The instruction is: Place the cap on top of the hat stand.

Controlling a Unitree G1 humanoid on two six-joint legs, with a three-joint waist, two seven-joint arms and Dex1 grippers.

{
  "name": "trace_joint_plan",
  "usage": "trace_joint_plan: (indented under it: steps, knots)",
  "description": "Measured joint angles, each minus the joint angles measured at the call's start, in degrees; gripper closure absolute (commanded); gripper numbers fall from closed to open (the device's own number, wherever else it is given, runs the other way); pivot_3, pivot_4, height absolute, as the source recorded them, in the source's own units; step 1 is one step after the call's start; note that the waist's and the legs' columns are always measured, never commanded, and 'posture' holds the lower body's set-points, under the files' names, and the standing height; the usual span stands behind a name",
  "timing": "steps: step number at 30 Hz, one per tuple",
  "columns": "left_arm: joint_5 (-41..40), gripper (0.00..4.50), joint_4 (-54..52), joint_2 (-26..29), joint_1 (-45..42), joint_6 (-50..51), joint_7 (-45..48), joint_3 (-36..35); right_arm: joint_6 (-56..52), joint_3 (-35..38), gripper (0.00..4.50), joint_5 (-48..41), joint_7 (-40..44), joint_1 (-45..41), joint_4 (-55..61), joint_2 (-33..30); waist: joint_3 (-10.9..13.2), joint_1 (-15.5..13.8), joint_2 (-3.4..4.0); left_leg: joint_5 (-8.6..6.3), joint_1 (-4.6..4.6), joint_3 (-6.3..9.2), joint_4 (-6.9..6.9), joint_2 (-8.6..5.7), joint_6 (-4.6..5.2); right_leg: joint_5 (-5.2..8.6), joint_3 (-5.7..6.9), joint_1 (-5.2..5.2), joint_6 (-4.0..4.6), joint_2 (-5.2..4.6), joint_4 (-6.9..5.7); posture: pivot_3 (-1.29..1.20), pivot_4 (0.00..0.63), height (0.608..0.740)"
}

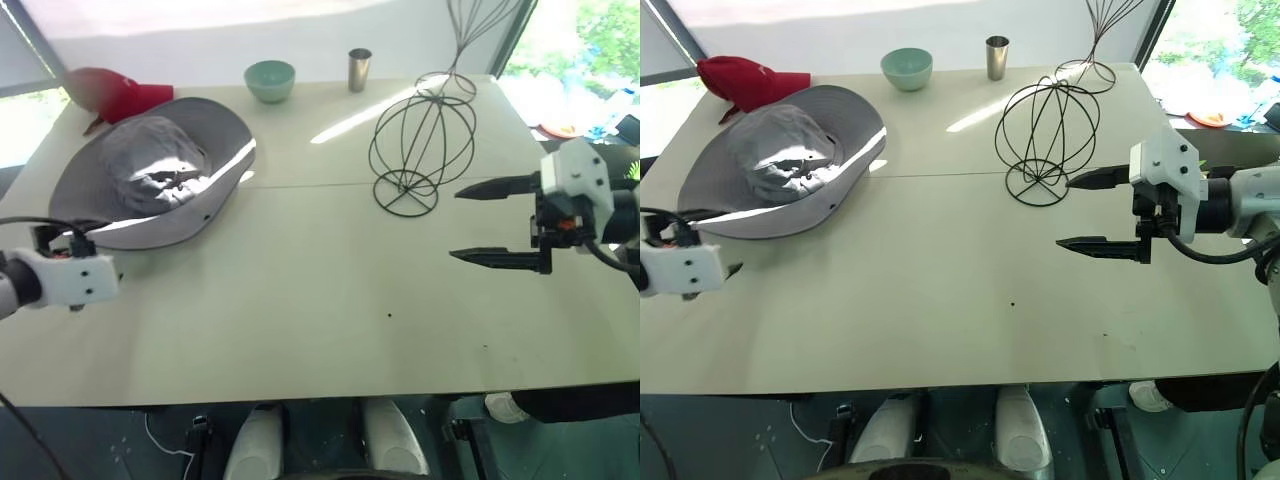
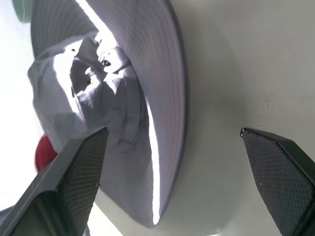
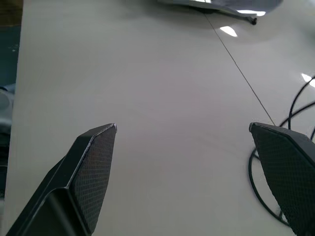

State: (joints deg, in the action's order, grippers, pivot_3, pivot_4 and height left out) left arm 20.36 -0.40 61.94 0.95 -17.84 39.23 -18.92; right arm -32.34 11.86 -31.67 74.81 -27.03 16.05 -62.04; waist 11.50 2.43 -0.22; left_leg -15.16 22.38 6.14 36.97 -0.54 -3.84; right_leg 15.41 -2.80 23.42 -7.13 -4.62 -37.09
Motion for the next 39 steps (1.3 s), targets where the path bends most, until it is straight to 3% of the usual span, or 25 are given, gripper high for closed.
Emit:
trace_joint_plan:
  steps: [7,16,20,26,33,39]
  knots:
    - [9.14,0.00,6.77,-5.36,-8.87,-0.48,-10.10,12.26,-2.58,-0.02,0.07,-1.95,-2.49,-0.36,2.94,-0.15,0.00,-0.11,-0.08,-0.01,0.02,0.01,0.03,0.00,0.03,-0.01,0.01,0.06,-0.02,-0.01,-0.09,0.00,0.150,0.740]
    - [18.63,0.00,26.24,-11.55,-27.01,-0.13,-21.57,25.50,-4.88,0.31,0.07,-3.83,-5.94,-1.58,5.23,-0.28,-0.03,-0.28,-0.12,-0.01,0.04,0.08,0.11,-0.03,0.03,-0.02,0.05,0.04,-0.02,0.00,-0.16,0.00,0.150,0.740]
    - [19.11,1.27,31.46,-12.82,-30.77,-1.09,-23.21,27.85,-5.79,0.78,0.00,-5.02,-6.97,-1.57,5.25,-0.31,-0.03,-0.20,-0.12,-0.01,0.04,0.10,0.10,-0.03,0.04,-0.02,0.05,0.05,-0.02,0.00,-0.17,0.00,0.150,0.740]
    - [17.01,4.41,33.27,-13.81,-33.46,-2.66,-22.56,29.06,-8.14,3.48,0.00,-6.18,-9.16,-1.55,5.23,-2.21,-0.03,-0.34,-0.12,-0.01,0.05,0.10,0.11,-0.03,0.04,-0.02,0.05,0.05,-0.02,-0.01,-0.17,0.00,0.150,0.740]
    - [10.36,4.46,29.82,-18.51,-40.44,0.87,-14.94,28.99,-6.33,9.38,0.00,-3.81,-9.15,0.64,-0.26,-5.38,-0.02,-1.96,-0.17,-0.01,0.11,0.11,0.19,-0.07,0.03,-0.02,0.08,0.02,-0.04,-0.03,-0.16,0.00,0.150,0.740]
    - [8.38,4.46,23.17,-23.19,-53.83,2.45,-11.30,29.42,-5.42,14.65,0.00,-2.39,-9.00,4.19,-2.98,-6.56,0.03,-2.05,-0.25,-0.01,0.14,0.13,0.23,-0.08,0.03,-0.04,0.10,0.02,-0.06,-0.03,-0.14,0.00,0.150,0.740]
